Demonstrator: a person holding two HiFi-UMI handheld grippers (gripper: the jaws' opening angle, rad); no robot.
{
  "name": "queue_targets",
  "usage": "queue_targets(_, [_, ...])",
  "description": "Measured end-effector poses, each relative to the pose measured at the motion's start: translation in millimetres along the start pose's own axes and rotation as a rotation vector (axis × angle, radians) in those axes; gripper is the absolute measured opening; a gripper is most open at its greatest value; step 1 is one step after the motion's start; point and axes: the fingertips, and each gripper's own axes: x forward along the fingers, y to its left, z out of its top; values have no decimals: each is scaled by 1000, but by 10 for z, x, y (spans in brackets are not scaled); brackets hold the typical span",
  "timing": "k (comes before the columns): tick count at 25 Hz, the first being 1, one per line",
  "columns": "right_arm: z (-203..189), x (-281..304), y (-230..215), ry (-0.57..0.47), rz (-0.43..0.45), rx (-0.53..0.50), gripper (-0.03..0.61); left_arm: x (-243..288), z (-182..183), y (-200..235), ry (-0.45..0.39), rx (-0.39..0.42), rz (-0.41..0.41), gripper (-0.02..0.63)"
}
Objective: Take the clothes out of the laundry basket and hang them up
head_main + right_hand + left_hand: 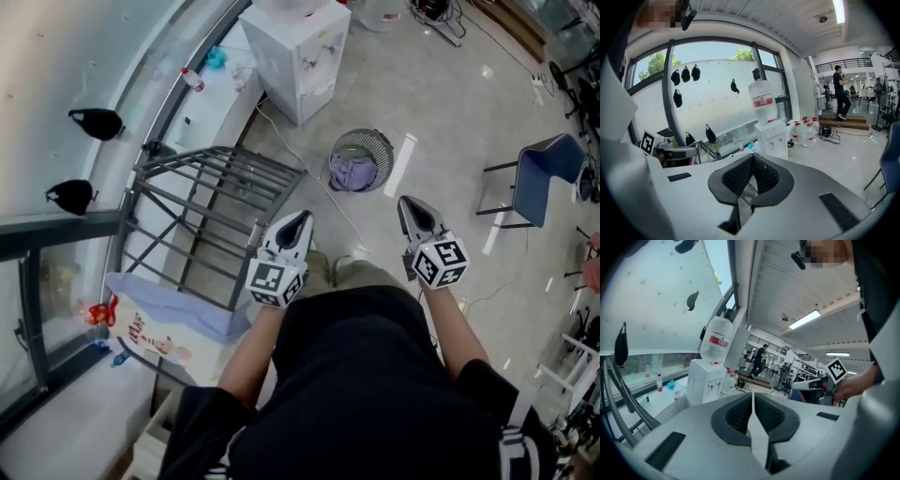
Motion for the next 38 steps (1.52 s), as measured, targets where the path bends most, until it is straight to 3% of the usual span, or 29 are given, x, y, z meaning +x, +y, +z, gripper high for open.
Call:
queue_targets(6, [-76, 208, -129, 45, -45, 29, 0, 306, -13, 66, 42, 15, -63, 18])
queue_targets(13, [-295, 734, -536, 130, 19, -14, 0, 769, -144, 88, 92, -4, -56, 18])
queue_targets(17, [-564, 1277, -1021, 223, 47, -54, 2, 1151, -270, 165, 120, -23, -1, 18])
queue_targets(22, [-1098, 2078, -1647, 355, 119, -113, 2, 1717, -549, 332, 141, -151, 151, 18])
queue_targets(28, [-2175, 3019, -2093, 528, 234, -191, 5, 2459, -1112, 368, 186, -197, 243, 18])
queue_targets(30, [-2634, 3244, -2185, 592, 258, -246, 20, 2648, -1371, 422, 196, -226, 246, 18])
queue_targets(31, [-2869, 3344, -2216, 630, 273, -264, 68, 2724, -1493, 469, 198, -237, 248, 18])
queue_targets(32, [-3104, 3438, -2232, 668, 294, -282, 77, 2790, -1612, 525, 199, -245, 251, 18])
queue_targets(38, [-4492, 3965, -2340, 825, 425, -413, 77, 3121, -2284, 964, 172, -329, 246, 18])
